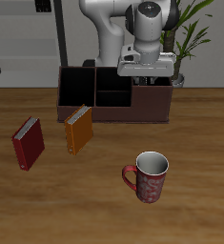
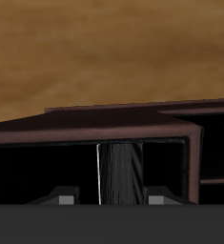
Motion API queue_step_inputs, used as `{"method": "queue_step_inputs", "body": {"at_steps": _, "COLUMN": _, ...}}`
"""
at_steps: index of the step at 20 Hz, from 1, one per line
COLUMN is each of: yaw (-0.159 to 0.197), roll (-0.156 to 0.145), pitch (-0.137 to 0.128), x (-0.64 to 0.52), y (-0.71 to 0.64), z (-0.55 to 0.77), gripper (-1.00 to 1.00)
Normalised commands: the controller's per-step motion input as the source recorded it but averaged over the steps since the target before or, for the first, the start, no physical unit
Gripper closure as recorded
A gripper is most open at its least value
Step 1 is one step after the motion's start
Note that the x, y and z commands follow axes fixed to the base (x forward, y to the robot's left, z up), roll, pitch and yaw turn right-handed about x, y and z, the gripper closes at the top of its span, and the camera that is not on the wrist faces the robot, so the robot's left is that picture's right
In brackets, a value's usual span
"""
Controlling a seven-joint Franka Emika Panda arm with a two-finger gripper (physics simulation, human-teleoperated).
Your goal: Place the striped book into the back desk caddy's right compartment
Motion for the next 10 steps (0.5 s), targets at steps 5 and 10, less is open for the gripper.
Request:
{"method": "queue_step_inputs", "body": {"at_steps": 5, "yaw": -0.014, "roll": -0.01, "pitch": -0.007, "x": 0.01, "y": -0.08, "z": 0.06, "gripper": -1.0}}
{"method": "queue_step_inputs", "body": {"at_steps": 10, "yaw": -0.001, "roll": 0.012, "pitch": -0.014, "x": -0.03, "y": -0.05, "z": 0.07, "gripper": -1.0}}
